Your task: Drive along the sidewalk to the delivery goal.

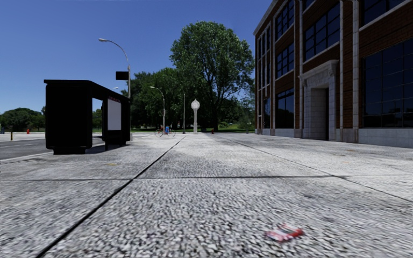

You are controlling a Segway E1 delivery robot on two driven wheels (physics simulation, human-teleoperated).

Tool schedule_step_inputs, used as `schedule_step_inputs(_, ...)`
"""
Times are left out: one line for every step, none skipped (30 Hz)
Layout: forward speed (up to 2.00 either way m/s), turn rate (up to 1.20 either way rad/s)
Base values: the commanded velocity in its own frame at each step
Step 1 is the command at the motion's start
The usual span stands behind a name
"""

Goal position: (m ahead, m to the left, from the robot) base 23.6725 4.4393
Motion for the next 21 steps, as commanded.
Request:
schedule_step_inputs(2.0,0.0)
schedule_step_inputs(2.0,0.0)
schedule_step_inputs(2.0,0.0)
schedule_step_inputs(2.0,0.0)
schedule_step_inputs(2.0,0.0)
schedule_step_inputs(2.0,0.0)
schedule_step_inputs(2.0,0.0)
schedule_step_inputs(2.0,0.0)
schedule_step_inputs(2.0,0.0)
schedule_step_inputs(2.0,0.0)
schedule_step_inputs(2.0,0.0)
schedule_step_inputs(2.0,0.0)
schedule_step_inputs(2.0,0.0)
schedule_step_inputs(2.0,0.0)
schedule_step_inputs(2.0,0.0)
schedule_step_inputs(2.0,0.0)
schedule_step_inputs(2.0,0.0)
schedule_step_inputs(2.0,0.0)
schedule_step_inputs(2.0,0.0)
schedule_step_inputs(2.0,0.0)
schedule_step_inputs(2.0,0.0)
